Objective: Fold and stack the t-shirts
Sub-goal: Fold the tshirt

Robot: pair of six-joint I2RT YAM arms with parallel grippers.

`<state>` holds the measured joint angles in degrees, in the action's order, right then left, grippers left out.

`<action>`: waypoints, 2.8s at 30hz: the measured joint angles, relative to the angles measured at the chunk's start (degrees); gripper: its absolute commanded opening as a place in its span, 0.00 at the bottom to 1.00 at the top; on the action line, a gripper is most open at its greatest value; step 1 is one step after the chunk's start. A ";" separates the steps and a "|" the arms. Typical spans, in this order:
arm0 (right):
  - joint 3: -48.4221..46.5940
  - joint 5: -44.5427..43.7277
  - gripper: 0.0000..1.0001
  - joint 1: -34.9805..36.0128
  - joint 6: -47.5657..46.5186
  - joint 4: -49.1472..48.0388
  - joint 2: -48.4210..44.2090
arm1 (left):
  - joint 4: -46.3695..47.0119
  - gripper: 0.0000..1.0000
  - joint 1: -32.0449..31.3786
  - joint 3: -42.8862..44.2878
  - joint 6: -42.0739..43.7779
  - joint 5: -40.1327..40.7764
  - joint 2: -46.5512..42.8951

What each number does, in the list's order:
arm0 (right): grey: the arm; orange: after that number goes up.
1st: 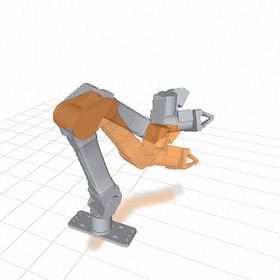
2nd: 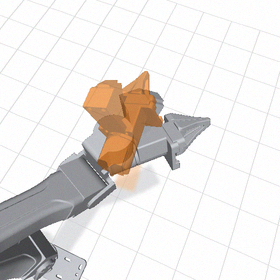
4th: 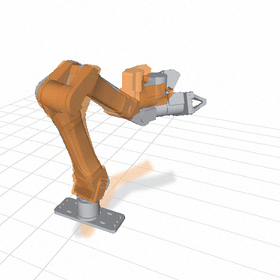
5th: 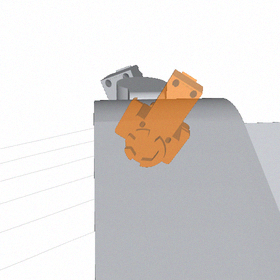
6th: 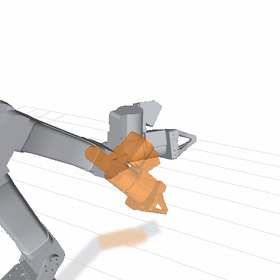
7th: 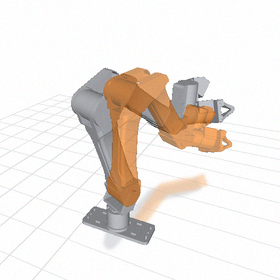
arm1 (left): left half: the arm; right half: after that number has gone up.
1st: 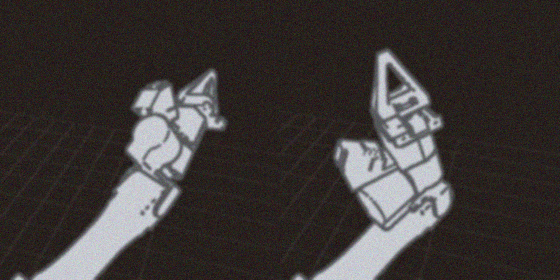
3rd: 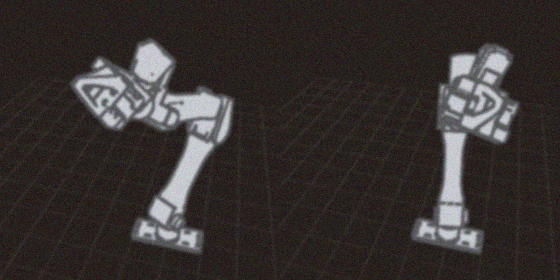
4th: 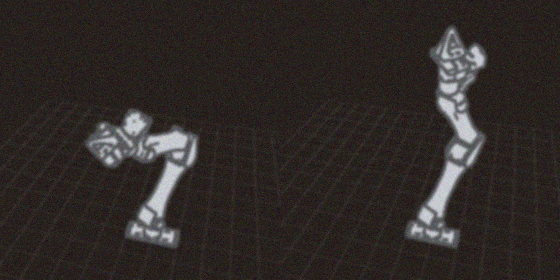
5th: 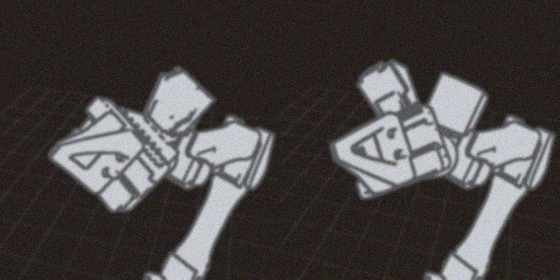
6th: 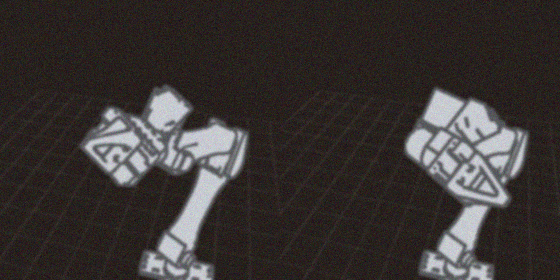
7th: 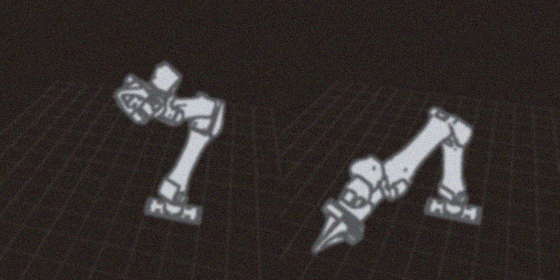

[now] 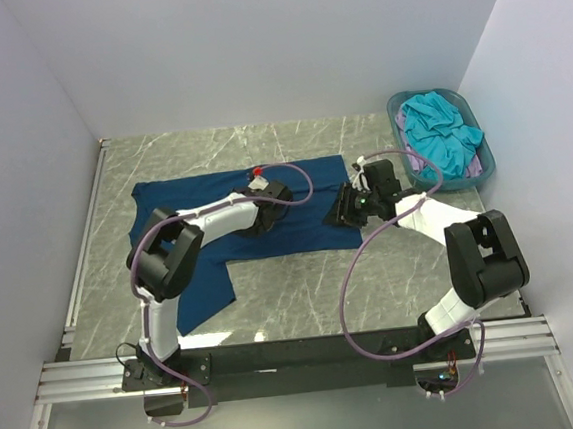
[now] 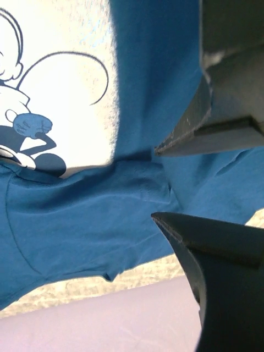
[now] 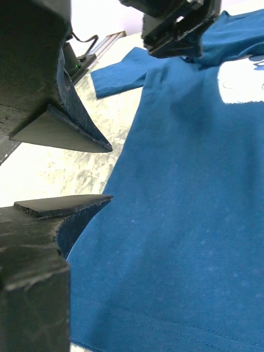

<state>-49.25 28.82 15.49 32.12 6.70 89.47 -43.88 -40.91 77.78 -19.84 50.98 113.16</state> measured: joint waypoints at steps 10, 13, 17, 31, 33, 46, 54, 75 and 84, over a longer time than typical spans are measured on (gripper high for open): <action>0.98 1.92 0.44 -1.40 0.94 -1.46 0.00 | -0.15 0.50 0.22 0.37 1.70 1.20 3.82; 1.11 2.36 0.44 -1.46 1.20 -1.88 0.00 | -0.13 0.50 0.22 0.39 1.73 1.49 4.70; 1.86 2.62 0.44 -1.55 1.40 -2.69 0.00 | -0.09 0.48 0.50 0.55 1.75 1.53 6.14; 2.10 4.20 0.44 -1.88 1.90 -3.78 0.02 | -0.24 0.13 1.36 1.07 1.46 3.43 7.50; 2.10 4.39 0.44 -1.88 1.97 -3.89 0.02 | -0.46 0.04 1.36 1.44 1.36 3.37 7.50; 2.12 4.90 0.44 -1.88 2.19 -4.11 0.02 | -4.37 0.13 1.36 5.09 -1.42 -5.27 6.34; 2.12 4.94 0.44 -1.88 2.14 -4.11 0.02 | -5.01 0.30 1.36 4.26 -2.45 -11.56 6.21; 2.12 6.49 0.44 -1.88 1.03 -3.61 0.02 | 3.78 0.52 31.36 -17.38 -18.45 -40.04 -23.47; 2.12 7.26 0.44 -1.88 0.61 -3.54 0.02 | 5.51 0.47 36.72 -24.98 -19.71 -44.35 -23.39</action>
<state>-47.13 36.07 13.61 32.73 3.16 89.49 -38.37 -4.19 52.80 -39.55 6.63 89.78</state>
